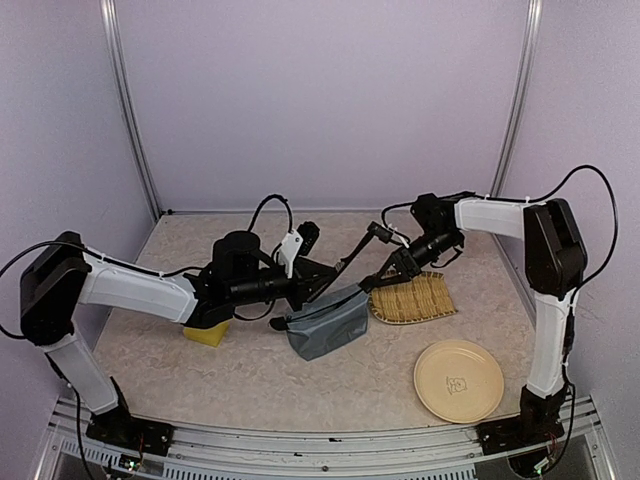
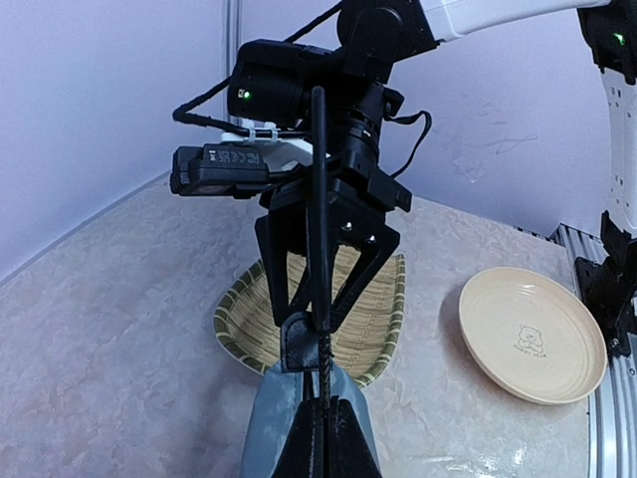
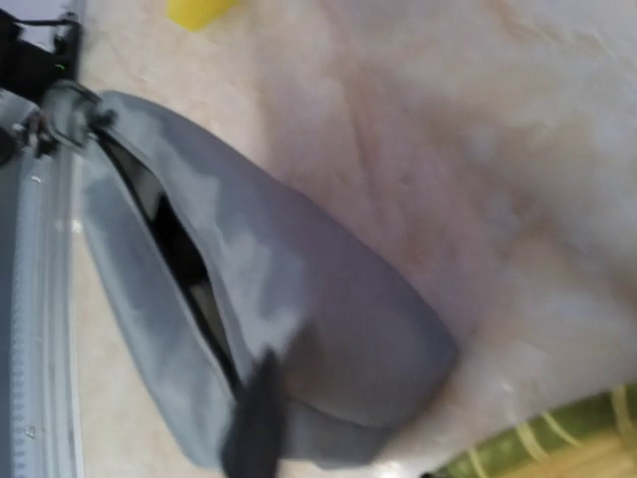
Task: Sort the hair-cutting tools
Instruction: Hold the kit bag at the center of the board.
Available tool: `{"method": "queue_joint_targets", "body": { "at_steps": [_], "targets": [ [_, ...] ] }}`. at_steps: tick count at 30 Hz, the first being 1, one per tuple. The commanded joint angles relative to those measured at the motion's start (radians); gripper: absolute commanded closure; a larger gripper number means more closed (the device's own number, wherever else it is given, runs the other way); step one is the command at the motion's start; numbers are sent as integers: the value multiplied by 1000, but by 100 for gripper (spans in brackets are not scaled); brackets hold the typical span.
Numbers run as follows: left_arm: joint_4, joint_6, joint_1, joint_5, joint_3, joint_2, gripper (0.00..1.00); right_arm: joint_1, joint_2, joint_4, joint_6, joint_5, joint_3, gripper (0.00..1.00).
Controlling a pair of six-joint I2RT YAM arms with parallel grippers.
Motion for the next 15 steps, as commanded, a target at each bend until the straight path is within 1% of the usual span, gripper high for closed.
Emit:
{"method": "queue_joint_targets", "body": {
  "at_steps": [1,4,7,9,12,15],
  "targets": [
    [198,-8,10,49,6,71,100,-5,17,-39,-3,-123,37,59],
    [211,-8,16,54,24,122,100,-5,26,-54,-11,-155,39,65],
    [215,-2,20,42,34,154,100,-5,33,-67,-18,-175,41,77],
    [222,5,20,34,37,172,100,-5,38,-67,-17,-186,42,88],
    [219,16,23,25,46,191,100,-5,44,-66,-15,-207,46,94],
    [207,26,25,26,54,203,100,-5,48,-68,-13,-217,54,96]
  ]
}}
